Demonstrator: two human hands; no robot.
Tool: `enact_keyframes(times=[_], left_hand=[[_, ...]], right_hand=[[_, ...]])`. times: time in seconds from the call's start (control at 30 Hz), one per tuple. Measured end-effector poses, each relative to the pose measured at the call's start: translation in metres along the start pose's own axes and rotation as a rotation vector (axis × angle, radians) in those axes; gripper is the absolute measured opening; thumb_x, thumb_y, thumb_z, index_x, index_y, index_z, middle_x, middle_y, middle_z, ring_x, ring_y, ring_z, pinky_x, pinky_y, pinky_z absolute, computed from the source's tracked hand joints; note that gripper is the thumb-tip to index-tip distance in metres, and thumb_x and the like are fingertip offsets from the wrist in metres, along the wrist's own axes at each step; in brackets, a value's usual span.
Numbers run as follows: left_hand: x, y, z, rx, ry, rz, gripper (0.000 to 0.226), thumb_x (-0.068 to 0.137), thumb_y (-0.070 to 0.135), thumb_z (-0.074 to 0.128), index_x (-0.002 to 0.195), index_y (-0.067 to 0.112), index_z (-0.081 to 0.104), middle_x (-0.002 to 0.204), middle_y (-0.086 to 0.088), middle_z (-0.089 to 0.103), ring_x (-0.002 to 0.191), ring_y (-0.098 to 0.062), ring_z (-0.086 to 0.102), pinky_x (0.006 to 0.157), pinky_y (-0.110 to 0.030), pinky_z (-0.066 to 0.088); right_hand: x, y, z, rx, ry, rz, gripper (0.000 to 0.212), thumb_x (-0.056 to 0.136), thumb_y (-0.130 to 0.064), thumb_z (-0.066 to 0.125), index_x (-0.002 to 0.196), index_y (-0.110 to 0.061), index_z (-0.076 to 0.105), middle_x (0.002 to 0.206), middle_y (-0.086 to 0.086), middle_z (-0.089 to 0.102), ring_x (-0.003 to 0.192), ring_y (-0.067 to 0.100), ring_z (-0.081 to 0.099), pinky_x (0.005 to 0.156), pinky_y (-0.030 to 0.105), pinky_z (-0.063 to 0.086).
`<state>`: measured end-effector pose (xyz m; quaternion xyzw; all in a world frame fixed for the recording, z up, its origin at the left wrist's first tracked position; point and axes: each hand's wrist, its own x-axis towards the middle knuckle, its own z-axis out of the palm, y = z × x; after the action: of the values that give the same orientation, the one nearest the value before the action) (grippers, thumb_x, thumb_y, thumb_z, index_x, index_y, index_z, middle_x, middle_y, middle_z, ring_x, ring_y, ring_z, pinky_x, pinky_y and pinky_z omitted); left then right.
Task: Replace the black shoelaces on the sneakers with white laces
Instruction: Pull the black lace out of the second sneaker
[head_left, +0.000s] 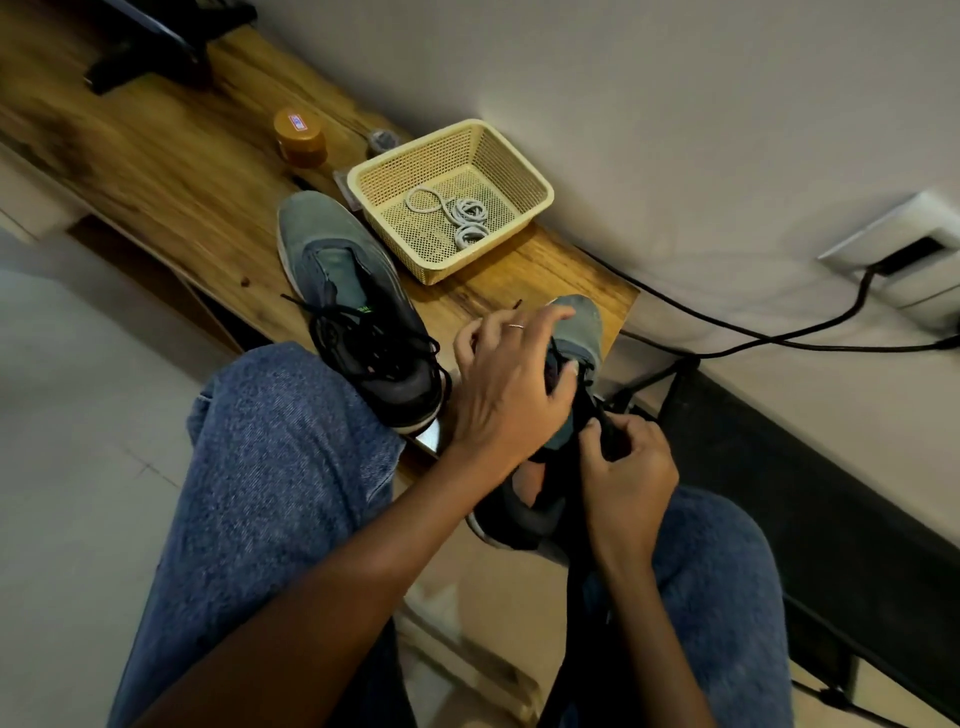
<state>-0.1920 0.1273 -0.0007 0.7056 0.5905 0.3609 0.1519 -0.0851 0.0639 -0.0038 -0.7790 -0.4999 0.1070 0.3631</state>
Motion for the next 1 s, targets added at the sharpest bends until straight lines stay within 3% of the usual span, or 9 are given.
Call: enact_keyframes(times=[0.13, 0.27, 0.37, 0.47, 0.57, 0.67, 0.83, 0.9, 1.0], left_hand=[[-0.004, -0.003, 0.005, 0.163, -0.177, 0.191, 0.029, 0.073, 0.029, 0.076, 0.102, 0.027, 0.071, 0.101, 0.008, 0.07, 0.117, -0.022, 0.052, 0.102, -0.045, 0.017], [-0.006, -0.006, 0.008, 0.155, -0.098, 0.204, 0.007, 0.075, 0.028, 0.079, 0.08, 0.028, 0.073, 0.081, 0.013, 0.068, 0.107, -0.016, 0.058, 0.104, -0.045, 0.016], [-0.006, -0.004, 0.008, 0.109, -0.008, 0.193, 0.004, 0.078, 0.028, 0.076, 0.077, 0.027, 0.072, 0.077, 0.013, 0.068, 0.102, -0.015, 0.06, 0.105, -0.045, 0.015], [-0.003, -0.001, 0.003, 0.022, 0.118, 0.063, 0.001, 0.083, 0.026, 0.07, 0.084, 0.025, 0.069, 0.084, 0.009, 0.068, 0.099, -0.016, 0.059, 0.104, -0.042, 0.017], [0.005, -0.005, -0.004, -0.169, 0.251, -0.19, 0.004, 0.087, 0.024, 0.065, 0.09, 0.022, 0.066, 0.093, 0.007, 0.066, 0.098, -0.017, 0.056, 0.105, -0.038, 0.025], [0.006, -0.006, -0.003, -0.184, 0.209, -0.301, 0.01, 0.085, 0.025, 0.063, 0.095, 0.023, 0.064, 0.11, 0.005, 0.063, 0.113, -0.022, 0.05, 0.107, -0.042, 0.025], [-0.001, 0.0, 0.001, 0.065, -0.114, 0.05, 0.045, 0.078, 0.035, 0.064, 0.122, 0.027, 0.058, 0.129, 0.003, 0.058, 0.13, -0.027, 0.038, 0.11, -0.046, 0.016], [-0.003, -0.001, 0.004, 0.111, -0.204, 0.152, 0.037, 0.074, 0.03, 0.072, 0.11, 0.027, 0.067, 0.122, 0.005, 0.063, 0.128, -0.027, 0.042, 0.109, -0.045, 0.014], [-0.006, -0.002, 0.007, 0.117, -0.202, 0.168, 0.028, 0.068, 0.026, 0.082, 0.095, 0.024, 0.073, 0.101, 0.005, 0.07, 0.114, -0.023, 0.055, 0.106, -0.043, 0.015]], right_hand=[[-0.001, 0.001, 0.0, -0.008, -0.011, -0.004, 0.009, 0.087, -0.01, 0.064, 0.092, -0.002, 0.067, 0.086, 0.007, 0.059, 0.076, 0.015, 0.052, 0.064, 0.014, 0.03], [-0.003, 0.0, 0.001, 0.007, -0.008, -0.006, 0.01, 0.087, -0.01, 0.064, 0.093, -0.002, 0.068, 0.086, 0.007, 0.059, 0.076, 0.014, 0.053, 0.065, 0.014, 0.032], [-0.004, -0.001, 0.001, 0.01, -0.005, 0.004, 0.01, 0.088, -0.011, 0.064, 0.092, -0.002, 0.067, 0.086, 0.007, 0.059, 0.076, 0.016, 0.053, 0.065, 0.016, 0.032], [-0.002, 0.0, 0.0, 0.011, 0.012, 0.017, 0.009, 0.088, -0.011, 0.064, 0.091, -0.003, 0.067, 0.085, 0.006, 0.058, 0.074, 0.016, 0.051, 0.062, 0.014, 0.031], [0.0, 0.001, -0.001, 0.017, 0.02, 0.037, 0.008, 0.088, -0.011, 0.063, 0.089, -0.004, 0.066, 0.084, 0.006, 0.058, 0.07, 0.013, 0.05, 0.06, 0.01, 0.034], [-0.001, 0.002, 0.0, -0.007, 0.011, 0.035, 0.009, 0.088, -0.012, 0.063, 0.089, -0.004, 0.066, 0.084, 0.007, 0.058, 0.072, 0.016, 0.051, 0.059, 0.016, 0.031], [0.0, 0.003, 0.0, -0.023, 0.012, 0.031, 0.01, 0.088, -0.012, 0.063, 0.091, -0.002, 0.067, 0.085, 0.008, 0.058, 0.071, 0.015, 0.05, 0.059, 0.016, 0.03], [0.0, 0.003, 0.001, -0.031, 0.009, 0.024, 0.01, 0.088, -0.011, 0.064, 0.089, -0.002, 0.066, 0.085, 0.008, 0.057, 0.071, 0.016, 0.05, 0.059, 0.018, 0.029], [-0.001, 0.002, 0.001, -0.024, 0.01, 0.02, 0.01, 0.088, -0.011, 0.064, 0.09, -0.002, 0.067, 0.085, 0.009, 0.058, 0.073, 0.016, 0.051, 0.061, 0.018, 0.03]])
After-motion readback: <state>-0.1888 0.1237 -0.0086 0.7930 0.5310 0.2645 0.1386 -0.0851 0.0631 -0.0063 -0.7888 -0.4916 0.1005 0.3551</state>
